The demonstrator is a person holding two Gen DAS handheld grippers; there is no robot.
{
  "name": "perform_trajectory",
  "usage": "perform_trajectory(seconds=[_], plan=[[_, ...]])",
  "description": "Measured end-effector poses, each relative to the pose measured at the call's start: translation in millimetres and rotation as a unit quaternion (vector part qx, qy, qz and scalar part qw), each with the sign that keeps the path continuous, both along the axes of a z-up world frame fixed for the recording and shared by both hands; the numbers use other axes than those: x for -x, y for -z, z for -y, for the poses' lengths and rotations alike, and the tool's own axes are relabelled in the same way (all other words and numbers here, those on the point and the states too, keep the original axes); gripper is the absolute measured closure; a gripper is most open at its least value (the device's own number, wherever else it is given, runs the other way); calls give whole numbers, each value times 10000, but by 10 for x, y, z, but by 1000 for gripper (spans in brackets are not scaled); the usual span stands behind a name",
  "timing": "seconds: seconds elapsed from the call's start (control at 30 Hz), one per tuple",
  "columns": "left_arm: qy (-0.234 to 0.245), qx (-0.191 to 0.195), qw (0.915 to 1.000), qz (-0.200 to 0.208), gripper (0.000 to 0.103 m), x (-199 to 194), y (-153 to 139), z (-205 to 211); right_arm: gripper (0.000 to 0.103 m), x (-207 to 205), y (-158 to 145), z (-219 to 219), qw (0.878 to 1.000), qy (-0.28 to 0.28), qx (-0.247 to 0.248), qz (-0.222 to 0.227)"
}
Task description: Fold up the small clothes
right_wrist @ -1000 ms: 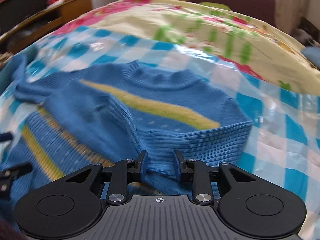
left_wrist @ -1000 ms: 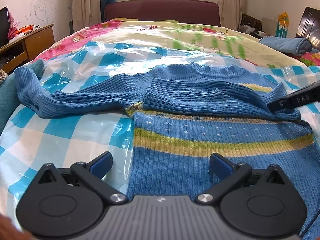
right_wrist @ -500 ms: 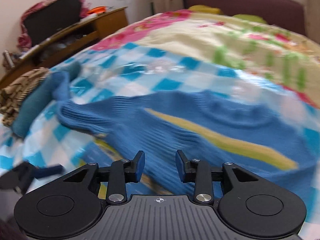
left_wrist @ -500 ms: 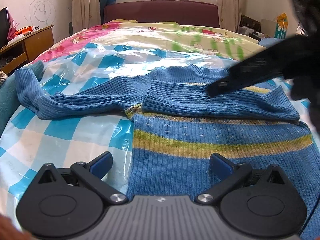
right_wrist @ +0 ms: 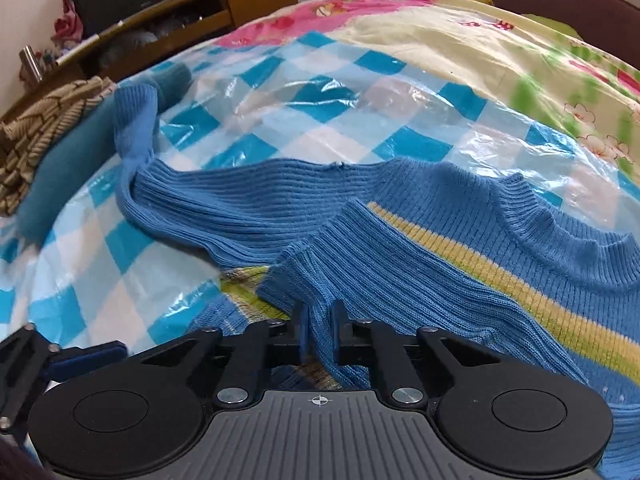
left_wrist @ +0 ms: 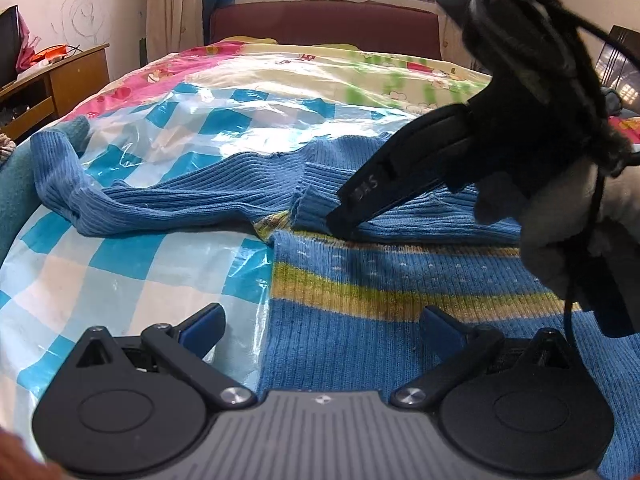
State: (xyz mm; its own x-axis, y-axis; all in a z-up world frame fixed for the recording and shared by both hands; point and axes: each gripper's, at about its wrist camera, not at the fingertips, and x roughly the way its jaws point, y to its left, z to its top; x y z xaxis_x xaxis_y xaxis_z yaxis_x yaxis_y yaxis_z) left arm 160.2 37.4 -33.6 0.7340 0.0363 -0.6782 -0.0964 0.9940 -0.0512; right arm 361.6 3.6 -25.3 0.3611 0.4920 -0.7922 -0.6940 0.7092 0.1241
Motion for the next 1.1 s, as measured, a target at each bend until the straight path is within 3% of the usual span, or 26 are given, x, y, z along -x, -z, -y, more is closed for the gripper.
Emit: perform_trajectory(seconds=[0.13,0.3,0.4,0.47,0.53,0.6,0.77,0.97,1.1], plan=[[14,-29,10000,8,0,3,1,13,95,50,-145,56,9996,101,-195,179],[9,-21,10000,19,0,1,4,12,95,-8,-573,332,9888,941,-797,842],[11,-4,10000,52,0,9,-7,8,95,7,-689,329,9865,960,-824,1042],[17,-2,10000,82,0,15,-18,8,91,69,-574,187,9919,661,-593,914],[27,-12,10000,77,0,16,-20,6,89,116,-356,48,9981,229,-482,297],[22,-15,10000,86,0,26,-26,3,88,175,-225,5,9988,101,-479,73],[7,-31,9999,96,0,21,-22,7,88,137,-395,461,9919,685,-1067,114],[-15,-110,9996,277,0,23,-94,25,85,-61,-375,1316,9784,1922,-509,563],[-97,-166,9983,549,0,-97,-287,23,85,-122,-227,1570,9785,1974,-7,594]])
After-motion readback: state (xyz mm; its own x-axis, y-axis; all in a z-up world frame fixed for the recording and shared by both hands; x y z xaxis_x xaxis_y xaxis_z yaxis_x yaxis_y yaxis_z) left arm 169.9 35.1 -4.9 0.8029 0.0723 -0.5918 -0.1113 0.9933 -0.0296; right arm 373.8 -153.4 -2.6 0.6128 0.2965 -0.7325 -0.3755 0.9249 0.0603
